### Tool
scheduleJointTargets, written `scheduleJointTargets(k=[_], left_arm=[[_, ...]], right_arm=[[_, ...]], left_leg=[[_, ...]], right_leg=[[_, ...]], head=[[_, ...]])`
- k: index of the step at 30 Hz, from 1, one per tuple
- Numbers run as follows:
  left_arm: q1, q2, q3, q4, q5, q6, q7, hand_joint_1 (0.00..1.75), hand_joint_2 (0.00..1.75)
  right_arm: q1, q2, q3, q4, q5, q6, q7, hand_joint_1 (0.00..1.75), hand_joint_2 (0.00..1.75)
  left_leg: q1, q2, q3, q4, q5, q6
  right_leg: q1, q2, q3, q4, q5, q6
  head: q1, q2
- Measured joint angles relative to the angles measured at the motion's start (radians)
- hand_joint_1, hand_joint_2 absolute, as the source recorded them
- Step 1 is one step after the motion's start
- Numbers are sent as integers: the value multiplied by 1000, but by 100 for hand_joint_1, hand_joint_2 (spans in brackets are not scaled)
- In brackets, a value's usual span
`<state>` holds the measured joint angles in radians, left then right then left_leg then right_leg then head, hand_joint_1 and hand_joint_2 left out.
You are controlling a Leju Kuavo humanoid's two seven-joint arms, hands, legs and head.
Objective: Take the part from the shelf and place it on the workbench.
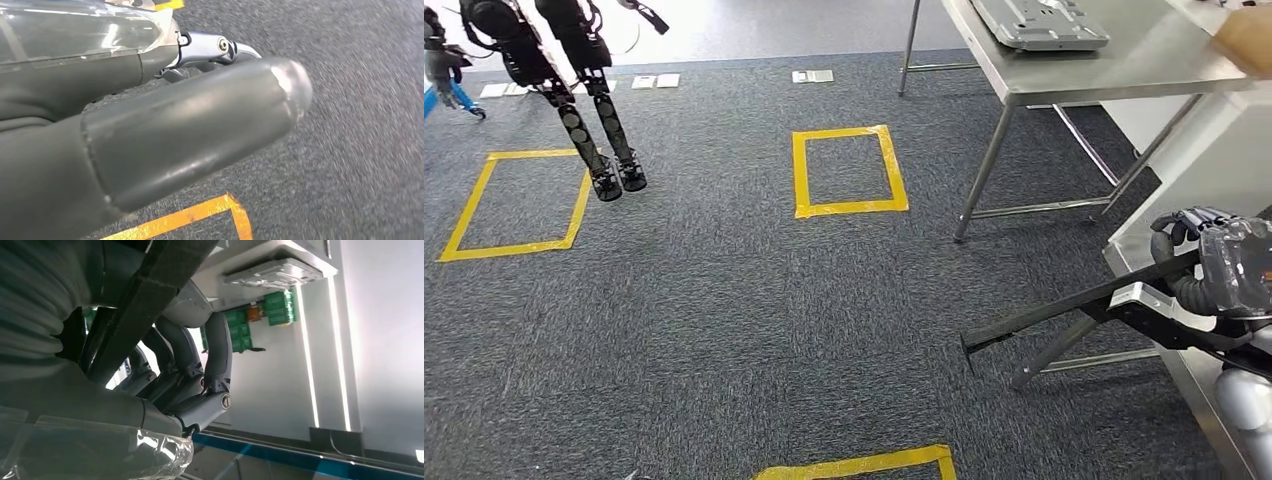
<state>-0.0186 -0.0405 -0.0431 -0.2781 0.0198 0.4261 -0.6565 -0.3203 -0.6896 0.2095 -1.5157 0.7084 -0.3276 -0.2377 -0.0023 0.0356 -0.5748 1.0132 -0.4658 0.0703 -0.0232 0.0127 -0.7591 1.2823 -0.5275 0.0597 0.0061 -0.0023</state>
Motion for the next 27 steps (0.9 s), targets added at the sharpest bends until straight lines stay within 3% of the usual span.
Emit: scheduleJointTargets(k=[1,2,3,5,6,8,9,10,12,13,14,15,16,17,19,20,22,23,24,25,27], left_arm=[[0,-1,0,0,0,0,0,0,0],[0,-1,0,0,0,1,0,0,0],[0,-1,0,0,0,1,0,0,0],[0,-2,0,0,0,3,0,0,0],[0,-2,0,0,0,3,0,0,0],[-2,-2,0,0,0,4,0,0,0],[-3,-2,-1,0,0,4,0,0,0],[-4,-2,-1,0,1,4,0,0,0],[-3,-2,-1,0,1,4,0,0,0],[-2,-2,-1,0,2,5,0,0,0],[0,-2,-1,0,2,5,0,0,0],[0,-2,-1,0,2,5,0,0,0],[1,-2,-1,0,3,5,0,0,0],[1,-1,-1,0,3,5,0,0,0],[0,0,-1,0,3,5,0,0,0],[0,0,-1,0,3,5,0,0,0],[0,0,-2,0,3,6,0,0,0],[-1,0,-4,0,3,6,0,0,0],[-3,-1,-5,0,3,6,0,0,0],[-5,-1,-7,0,3,6,0,0,0],[-6,-1,-9,0,3,7,0,0,0]], right_arm=[[3,0,1,1,0,0,0,152,175],[5,0,1,1,0,-1,0,152,175],[5,-1,1,1,0,-1,0,152,175],[2,-2,0,0,0,-1,0,152,175],[1,-3,-1,0,-1,-1,0,152,175],[1,-4,-2,0,-1,-2,0,152,175],[1,-5,-3,0,-1,-2,0,152,175],[-1,-6,-4,0,-2,-2,0,152,175],[-4,-4,-3,1,-4,-2,1,152,175],[-4,-3,-2,1,-5,-2,1,152,175],[-4,-1,0,1,-5,-2,0,152,175],[-3,0,1,1,-6,-2,0,152,175],[-2,0,2,1,-6,-2,0,152,175],[-2,0,3,1,-7,-2,0,152,175],[-2,0,3,1,-8,-2,0,152,175],[-3,1,3,2,-8,-2,0,152,175],[-3,3,4,2,-8,-2,0,152,175],[-2,3,5,2,-8,-2,0,152,175],[-1,1,5,2,-8,-2,0,152,175],[0,-1,4,2,-8,-2,0,152,175],[-3,-3,4,2,-9,-2,0,152,175]], left_leg=[[-1,14,-1,0,0,-1],[-1,27,0,0,-1,-2],[-2,39,1,0,-2,-3],[-8,62,6,0,-8,-12],[-11,74,10,1,-11,-16],[-12,98,15,1,-17,-26],[-10,92,15,6,-23,-32],[-6,68,9,24,-37,-37],[1,-4,-33,122,-97,-46],[2,-26,-67,193,-132,-48],[3,-36,-98,255,-157,-49],[4,-39,-118,290,-162,-50],[5,-40,-119,286,-146,-49],[6,-44,-101,242,-111,-48],[13,-87,-40,104,-37,-44],[16,-107,-17,53,-16,-43],[14,-121,-5,21,-11,-38],[10,-106,-4,18,-8,-33],[9,-93,-1,11,-4,-25],[9,-81,2,4,1,-17],[11,-54,5,-7,8,-6]], right_leg=[[0,-5,13,-17,8,5],[0,-16,48,-75,27,10],[1,-42,94,-154,49,13],[12,-96,163,-269,81,6],[18,-109,174,-290,87,-1],[20,-86,170,-291,94,-15],[14,-72,170,-293,97,-20],[8,-58,170,-294,100,-28],[1,-32,170,-295,103,-43],[2,-18,169,-295,104,-48],[4,-2,169,-295,104,-50],[6,13,169,-294,104,-50],[6,29,170,-293,104,-50],[6,44,171,-292,104,-50],[7,73,169,-287,104,-48],[9,86,166,-284,104,-45],[10,109,155,-284,109,-34],[9,121,151,-286,112,-26],[8,117,145,-284,112,-20],[8,97,136,-271,105,-17],[10,34,90,-185,65,-19]], head=[[0,0],[0,0],[0,0],[0,0],[0,0],[-1,0],[-2,0],[-3,0],[-5,0],[-5,0],[-6,0],[-5,0],[-6,0],[-5,0],[-5,0],[-5,0],[-5,0],[-5,0],[-5,0],[-4,0],[0,0]])
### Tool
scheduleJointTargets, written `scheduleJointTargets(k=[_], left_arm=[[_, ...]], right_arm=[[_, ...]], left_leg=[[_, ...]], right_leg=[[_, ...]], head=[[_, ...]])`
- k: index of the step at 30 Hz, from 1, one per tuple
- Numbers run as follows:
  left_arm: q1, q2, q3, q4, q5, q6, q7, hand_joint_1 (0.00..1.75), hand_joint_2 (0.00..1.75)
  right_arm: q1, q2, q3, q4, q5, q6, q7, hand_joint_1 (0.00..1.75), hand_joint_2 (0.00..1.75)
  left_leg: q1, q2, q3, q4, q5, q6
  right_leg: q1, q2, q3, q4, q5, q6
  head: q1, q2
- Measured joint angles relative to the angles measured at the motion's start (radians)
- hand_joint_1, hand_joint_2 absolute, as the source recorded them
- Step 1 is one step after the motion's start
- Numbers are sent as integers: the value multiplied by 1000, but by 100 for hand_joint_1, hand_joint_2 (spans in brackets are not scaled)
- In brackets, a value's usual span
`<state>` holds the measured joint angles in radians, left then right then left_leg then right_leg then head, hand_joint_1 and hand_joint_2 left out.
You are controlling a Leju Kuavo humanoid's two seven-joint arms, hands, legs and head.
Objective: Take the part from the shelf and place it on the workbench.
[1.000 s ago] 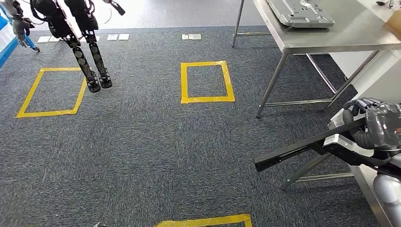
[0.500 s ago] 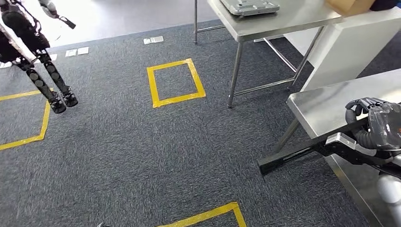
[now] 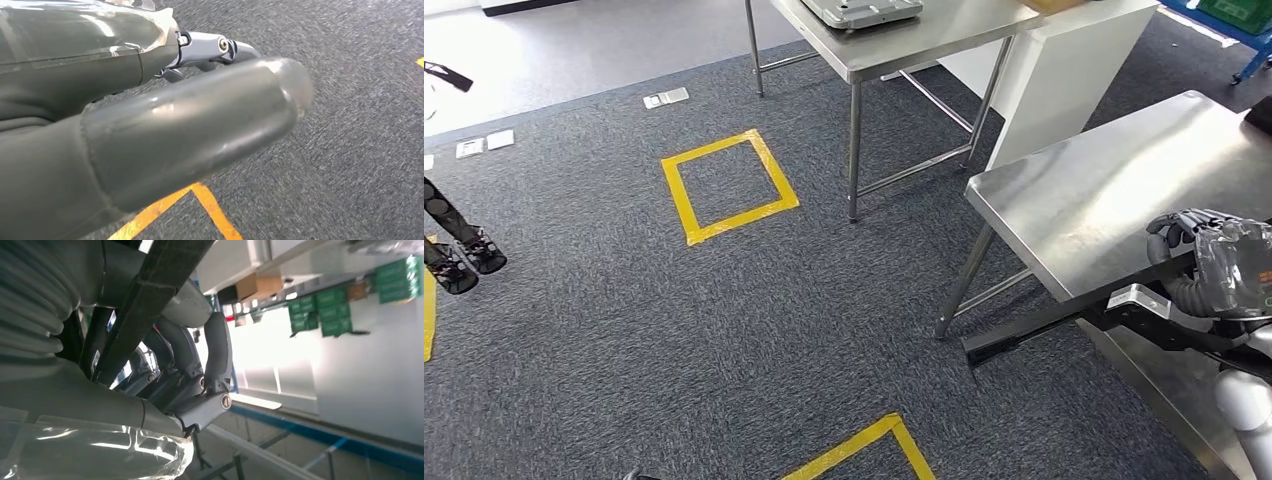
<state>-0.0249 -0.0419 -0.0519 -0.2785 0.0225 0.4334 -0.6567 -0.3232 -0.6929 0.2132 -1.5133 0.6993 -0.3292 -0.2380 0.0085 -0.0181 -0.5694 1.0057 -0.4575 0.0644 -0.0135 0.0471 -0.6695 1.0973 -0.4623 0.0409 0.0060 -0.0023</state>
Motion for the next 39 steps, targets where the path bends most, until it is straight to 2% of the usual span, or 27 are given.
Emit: scheduleJointTargets(k=[1,2,3,4,5,6,7,8,9,10,11,12,13,15,16,17,18,19,20,22,23,24,25,27,28,32,39], left_arm=[[0,0,0,0,0,1,0,0,0],[1,1,-1,0,0,1,0,0,0],[1,0,-2,0,0,1,0,0,0],[1,-1,-4,0,0,1,0,0,0],[1,-1,-5,0,0,1,0,0,0],[1,-3,-6,0,0,2,0,0,0],[1,-2,-6,0,0,2,0,0,0],[1,-2,-7,0,1,2,0,0,0],[1,-1,-7,0,1,3,0,0,0],[1,0,-7,0,2,5,0,0,0],[0,-1,-7,0,3,6,0,0,0],[-1,-1,-7,0,4,7,0,0,0],[-3,-2,-8,0,6,8,0,0,0],[-5,-2,-8,0,8,9,0,0,0],[-5,-3,-9,0,9,9,0,0,0],[-4,-3,-10,0,10,9,0,0,0],[-3,-3,-10,0,11,9,0,0,0],[-2,-3,-12,0,12,9,0,0,0],[-1,-3,-13,0,12,9,0,0,0],[-1,-3,-16,0,13,9,1,0,0],[-1,-2,-17,0,14,9,1,0,0],[-1,-2,-17,0,15,10,1,0,0],[-1,-2,-18,0,15,10,1,0,0],[-2,-3,-20,0,15,10,1,0,0],[-2,-4,-20,0,15,10,1,0,0],[-2,-4,-21,0,16,11,1,0,0],[-2,-4,-22,0,15,11,1,0,0]], right_arm=[[-1,0,0,0,0,0,0,152,175],[0,0,1,1,0,0,0,152,175],[4,0,2,2,0,0,0,152,175],[7,0,2,3,0,0,0,152,175],[9,0,2,4,0,0,0,152,175],[10,0,2,4,0,0,0,152,175],[10,0,1,4,0,-1,0,152,175],[10,1,1,4,0,-2,0,152,175],[11,2,1,4,2,-3,0,152,175],[12,3,1,4,6,-6,0,152,175],[15,4,1,4,12,-10,0,152,175],[16,5,0,4,20,-15,0,152,175],[17,5,-1,4,26,-19,0,152,175],[15,5,-3,4,30,-25,1,152,175],[15,6,-5,4,30,-27,1,152,175],[15,8,-5,4,30,-29,1,152,175],[15,10,-5,4,30,-29,1,152,175],[16,11,-5,4,30,-29,1,152,175],[16,11,-5,4,30,-29,1,152,175],[16,11,-5,4,34,-29,1,152,175],[15,11,-5,4,37,-29,1,152,175],[15,10,-5,4,40,-29,1,152,175],[15,10,-5,4,41,-30,1,152,175],[16,8,-5,4,43,-30,0,152,175],[16,8,-6,4,43,-30,0,152,175],[16,7,-6,4,43,-30,0,152,175],[16,2,-7,4,43,-31,0,152,175]], left_leg=[[0,13,0,-1,0,2],[-1,27,-1,-1,0,2],[0,41,-2,-1,-1,1],[0,55,-2,0,-2,0],[1,68,-2,0,-4,-3],[3,81,-1,1,-6,-7],[1,94,2,2,-10,-12],[-2,105,4,3,-14,-19],[-6,115,8,5,-19,-26],[-9,125,12,5,-24,-32],[-10,135,16,5,-27,-37],[-7,138,19,7,-32,-42],[-2,124,18,17,-42,-47],[5,65,-14,95,-93,-54],[5,36,-47,162,-129,-54],[5,22,-84,233,-158,-53],[4,17,-115,285,-173,-51],[4,16,-131,304,-167,-47],[3,15,-127,282,-141,-41],[-2,13,-73,153,-63,-23],[-5,13,-44,89,-34,-16],[-8,13,-25,45,-15,-13],[-10,14,-17,24,-8,-17],[-15,16,-17,19,-5,-26],[-18,16,-18,19,-5,-26],[-26,15,-20,20,-3,-16],[-28,15,-21,20,-3,-13]], right_leg=[[1,-22,-36,70,-29,-1],[-1,-30,-69,139,-54,1],[-3,-34,-92,186,-69,6],[-7,-37,-95,194,-67,14],[-12,-44,-74,156,-50,25],[-16,-59,-34,85,-24,36],[-19,-87,9,8,0,44],[-17,-108,44,-51,19,45],[-14,-122,64,-86,30,40],[-10,-125,70,-95,32,31],[-8,-112,70,-94,33,21],[-13,-101,70,-94,33,13],[-16,-92,70,-93,34,4],[-18,-78,72,-94,34,-15],[-14,-72,72,-94,34,-21],[-10,-67,72,-94,34,-25],[-6,-60,73,-94,33,-26],[-2,-54,73,-94,33,-26],[1,-48,74,-94,33,-26],[4,-39,77,-94,33,-26],[8,-36,78,-93,32,-25],[11,-34,77,-92,31,-26],[15,-32,75,-90,30,-26],[20,-32,71,-87,28,-26],[21,-32,70,-88,29,-25],[19,-33,70,-89,31,-19],[16,-33,70,-92,33,-16]], head=[[2,0],[4,0],[4,0],[4,0],[4,0],[4,0],[5,0],[6,0],[5,0],[4,0],[1,0],[-1,0],[-2,0],[-4,0],[-5,0],[-6,0],[-6,0],[-6,0],[-6,0],[-6,0],[-6,0],[-6,0],[-5,0],[-5,0],[-5,0],[-5,0],[-5,0]])
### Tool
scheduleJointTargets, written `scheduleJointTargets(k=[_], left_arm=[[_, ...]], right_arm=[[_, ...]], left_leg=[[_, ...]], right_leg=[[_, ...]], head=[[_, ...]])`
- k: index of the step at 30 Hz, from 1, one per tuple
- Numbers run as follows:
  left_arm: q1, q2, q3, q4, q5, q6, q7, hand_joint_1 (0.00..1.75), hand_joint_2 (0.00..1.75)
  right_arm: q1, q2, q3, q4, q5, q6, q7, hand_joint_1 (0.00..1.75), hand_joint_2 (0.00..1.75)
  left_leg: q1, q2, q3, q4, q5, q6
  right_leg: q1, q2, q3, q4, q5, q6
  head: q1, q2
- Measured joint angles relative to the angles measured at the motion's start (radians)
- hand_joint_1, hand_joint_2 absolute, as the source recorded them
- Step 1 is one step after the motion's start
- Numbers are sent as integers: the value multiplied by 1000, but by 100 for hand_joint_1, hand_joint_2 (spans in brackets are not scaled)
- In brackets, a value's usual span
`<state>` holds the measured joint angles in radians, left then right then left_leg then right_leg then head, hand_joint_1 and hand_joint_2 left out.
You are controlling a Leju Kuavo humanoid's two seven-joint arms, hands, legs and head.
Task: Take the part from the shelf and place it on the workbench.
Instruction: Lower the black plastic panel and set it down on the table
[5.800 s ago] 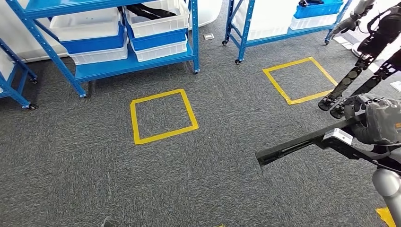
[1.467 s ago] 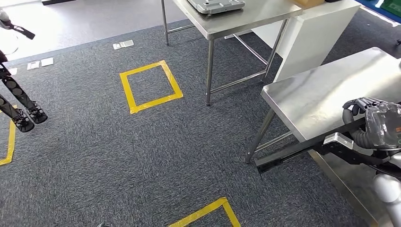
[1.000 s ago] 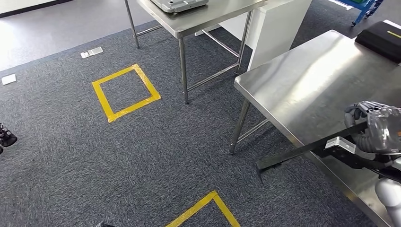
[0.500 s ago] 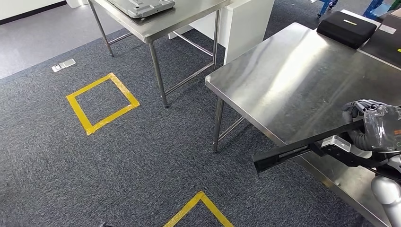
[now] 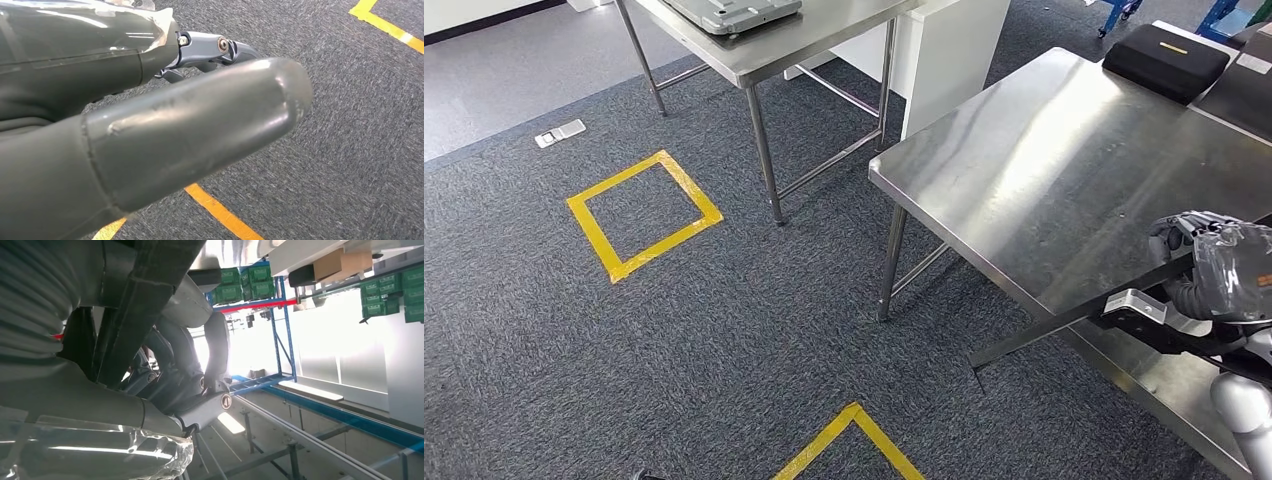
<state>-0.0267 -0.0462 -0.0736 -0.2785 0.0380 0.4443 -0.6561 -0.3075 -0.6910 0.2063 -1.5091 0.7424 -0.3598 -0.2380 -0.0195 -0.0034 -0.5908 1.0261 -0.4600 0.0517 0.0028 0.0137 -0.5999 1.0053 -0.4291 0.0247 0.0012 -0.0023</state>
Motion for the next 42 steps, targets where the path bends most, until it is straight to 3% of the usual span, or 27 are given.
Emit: scheduleJointTargets(k=[7,12,20,27,35,38,40,42], left_arm=[[0,0,-2,0,4,0,-1,0,0],[6,4,-2,0,18,-3,-4,0,0],[10,6,-12,-11,25,19,-5,0,0],[27,12,-15,-32,49,40,-5,0,0],[43,14,-14,-57,67,53,-5,0,0],[45,13,-14,-62,75,54,-5,0,0],[46,11,-14,-66,77,54,-5,0,0],[47,9,-14,-67,78,55,-5,0,0]], right_arm=[[3,-3,-4,-1,0,-5,2,152,175],[67,0,-21,-34,44,-36,27,152,175],[163,54,-35,-86,128,-53,58,152,175],[153,106,-27,-91,117,-41,50,152,175],[138,128,-24,-91,102,-35,48,152,175],[132,129,-25,-92,99,-35,49,152,175],[123,125,-28,-93,96,-33,49,152,175],[110,121,-30,-91,89,-26,49,152,175]], left_leg=[[0,0,0,0,0,1],[3,0,0,0,0,1],[7,0,-1,0,-1,0],[7,0,0,0,0,-1],[7,0,-1,0,0,-1],[10,3,9,-18,8,13],[20,9,26,-50,25,26],[25,18,33,-64,33,29]], right_leg=[[-3,0,-1,0,0,0],[-3,-1,-2,0,0,0],[-3,-1,-2,0,0,-1],[-3,-1,-2,0,0,-1],[-3,-1,-2,0,0,-1],[-6,-1,5,-12,5,10],[-4,-2,-12,22,-15,11],[-9,-4,-66,135,-67,8]], head=[[0,0],[0,0],[0,0],[0,0],[0,0],[-2,0],[-1,0],[1,0]])
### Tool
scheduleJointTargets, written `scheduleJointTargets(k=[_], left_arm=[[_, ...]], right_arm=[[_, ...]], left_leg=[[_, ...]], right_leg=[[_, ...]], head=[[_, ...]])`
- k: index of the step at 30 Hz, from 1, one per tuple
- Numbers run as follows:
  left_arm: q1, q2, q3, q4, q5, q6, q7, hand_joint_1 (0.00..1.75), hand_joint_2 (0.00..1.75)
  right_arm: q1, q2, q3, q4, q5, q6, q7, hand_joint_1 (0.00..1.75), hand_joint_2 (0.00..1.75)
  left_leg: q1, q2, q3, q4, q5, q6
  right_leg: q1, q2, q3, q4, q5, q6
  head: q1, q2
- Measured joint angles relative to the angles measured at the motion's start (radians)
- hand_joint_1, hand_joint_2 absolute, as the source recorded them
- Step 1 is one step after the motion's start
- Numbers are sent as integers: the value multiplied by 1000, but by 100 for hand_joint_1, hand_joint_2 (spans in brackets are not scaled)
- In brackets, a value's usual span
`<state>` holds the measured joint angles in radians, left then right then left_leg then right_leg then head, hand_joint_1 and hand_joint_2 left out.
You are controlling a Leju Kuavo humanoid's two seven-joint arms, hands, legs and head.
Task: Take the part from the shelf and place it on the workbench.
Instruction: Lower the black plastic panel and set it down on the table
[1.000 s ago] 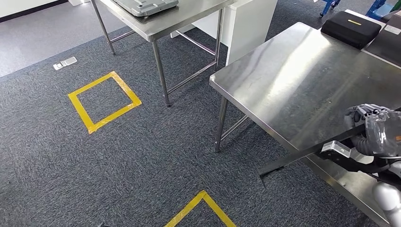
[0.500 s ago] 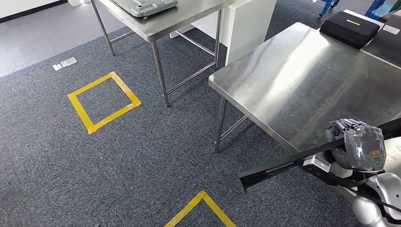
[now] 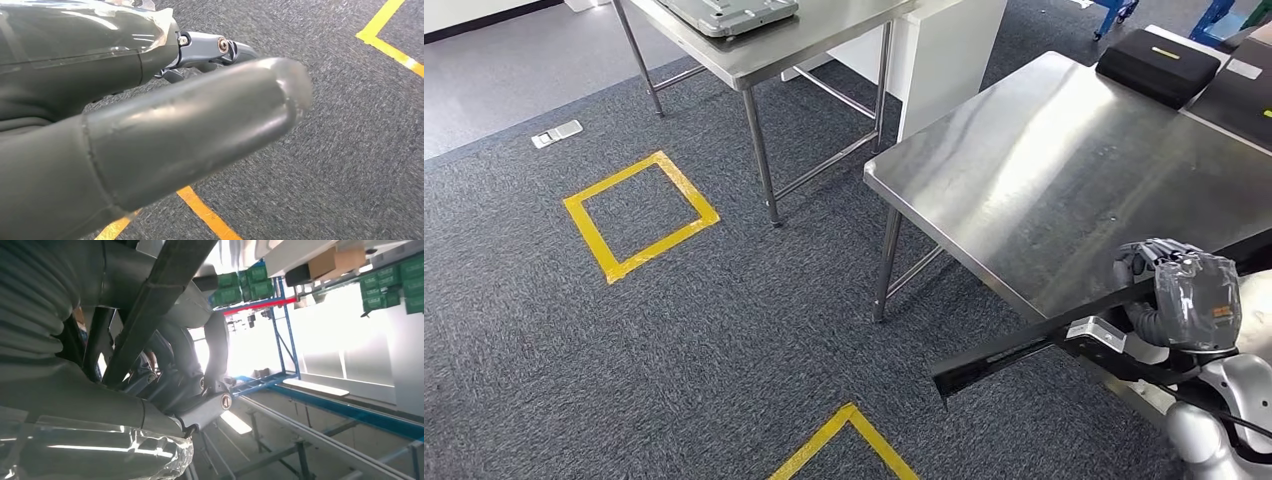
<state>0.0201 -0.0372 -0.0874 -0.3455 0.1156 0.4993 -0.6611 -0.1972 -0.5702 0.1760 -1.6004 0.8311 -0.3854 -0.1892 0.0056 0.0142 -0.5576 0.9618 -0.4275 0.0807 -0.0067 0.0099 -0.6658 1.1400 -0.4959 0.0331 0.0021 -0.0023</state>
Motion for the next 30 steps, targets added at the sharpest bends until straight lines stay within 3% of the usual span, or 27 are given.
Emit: scheduleJointTargets(k=[2,3,4,6,7,9,11,13,14,16,17,18,19,20,22,23,24,26,28,30], left_arm=[[2,-2,0,-1,1,0,0,0,0],[3,-4,0,-1,1,0,0,0,0],[5,-5,0,-2,1,0,0,0,0],[11,-3,0,-4,2,0,0,0,0],[14,-1,-1,-5,4,0,0,0,0],[19,4,-2,-7,6,0,0,0,0],[20,3,-3,-8,8,-1,0,0,0],[20,4,-3,-8,10,-1,0,0,0],[20,4,-3,-8,10,-1,0,0,0],[23,3,-3,-8,11,-1,0,0,0],[25,3,-3,-9,11,-1,0,0,0],[27,3,-3,-9,11,-1,0,0,0],[29,2,-4,-9,11,-1,0,0,0],[29,2,-4,-10,11,0,0,0,0],[28,1,-4,-12,11,1,0,0,0],[26,0,-4,-13,11,3,0,0,0],[23,-1,-4,-13,12,5,0,0,0],[13,-5,-5,-15,12,6,0,0,0],[6,-11,-8,-18,12,7,0,0,0],[5,-15,-12,-20,11,7,0,0,0]], right_arm=[[-4,-2,-1,3,-8,5,0,152,175],[-2,-3,-3,5,-11,5,0,152,175],[2,-5,-5,5,-12,5,0,152,175],[11,-8,-12,5,-11,4,0,152,175],[15,-10,-15,4,-9,4,0,152,175],[26,-9,-20,0,-4,2,0,152,175],[36,-9,-23,-3,2,2,0,152,175],[38,-8,-25,-7,12,2,2,152,175],[37,-7,-25,-9,18,3,4,152,175],[36,-1,-24,-12,30,5,10,152,175],[37,3,-23,-12,35,7,12,152,175],[38,6,-22,-12,38,8,14,152,175],[38,9,-22,-12,41,8,16,152,175],[36,11,-23,-12,43,9,17,152,175],[31,12,-26,-12,42,14,17,152,175],[26,11,-28,-11,37,19,15,152,175],[21,9,-30,-10,29,24,11,152,175],[13,-6,-39,-5,8,29,-2,152,175],[7,-32,-57,0,-22,29,-15,152,175],[3,-59,-80,6,-59,26,-24,152,175]], left_leg=[[3,10,-1,0,-1,-5],[6,15,-2,1,-2,-10],[11,19,-2,4,-5,-18],[18,29,-3,20,-17,-39],[18,34,-4,32,-26,-51],[13,45,-4,46,-39,-67],[18,57,-2,50,-45,-74],[26,43,-14,87,-75,-77],[27,27,-35,135,-105,-78],[24,-1,-104,276,-171,-72],[20,-6,-135,331,-187,-67],[16,-9,-152,353,-183,-59],[10,-13,-150,334,-159,-46],[3,-24,-128,278,-122,-30],[-13,-70,-68,143,-59,3],[-19,-84,-47,101,-43,13],[-24,-89,-38,82,-39,17],[-26,-68,-34,72,-34,12],[-22,-53,-28,54,-23,8],[-20,-40,-25,44,-15,6]], right_leg=[[-12,-1,-48,102,-35,11],[-21,-3,-49,107,-33,21],[-29,-9,-28,69,-15,37],[-43,-41,43,-62,31,67],[-44,-54,70,-109,45,72],[-43,-59,79,-126,44,56],[-45,-38,77,-119,44,34],[-43,-19,75,-116,45,20],[-40,-10,75,-117,45,14],[-32,10,74,-117,45,6],[-27,22,73,-117,46,3],[-21,33,73,-117,46,-1],[-15,46,73,-117,47,-4],[-10,58,73,-117,48,-6],[-4,81,72,-117,50,-10],[-3,92,71,-118,51,-10],[-3,100,69,-118,53,-10],[-1,109,63,-118,55,-5],[2,73,44,-88,39,-2],[1,23,-3,9,-12,-3]], head=[[0,0],[0,0],[0,0],[2,0],[4,0],[2,0],[-7,0],[-10,0],[-12,0],[-15,0],[-16,0],[-16,0],[-16,0],[-16,0],[-15,0],[-14,0],[-14,0],[-15,0],[-13,0],[-9,0]])
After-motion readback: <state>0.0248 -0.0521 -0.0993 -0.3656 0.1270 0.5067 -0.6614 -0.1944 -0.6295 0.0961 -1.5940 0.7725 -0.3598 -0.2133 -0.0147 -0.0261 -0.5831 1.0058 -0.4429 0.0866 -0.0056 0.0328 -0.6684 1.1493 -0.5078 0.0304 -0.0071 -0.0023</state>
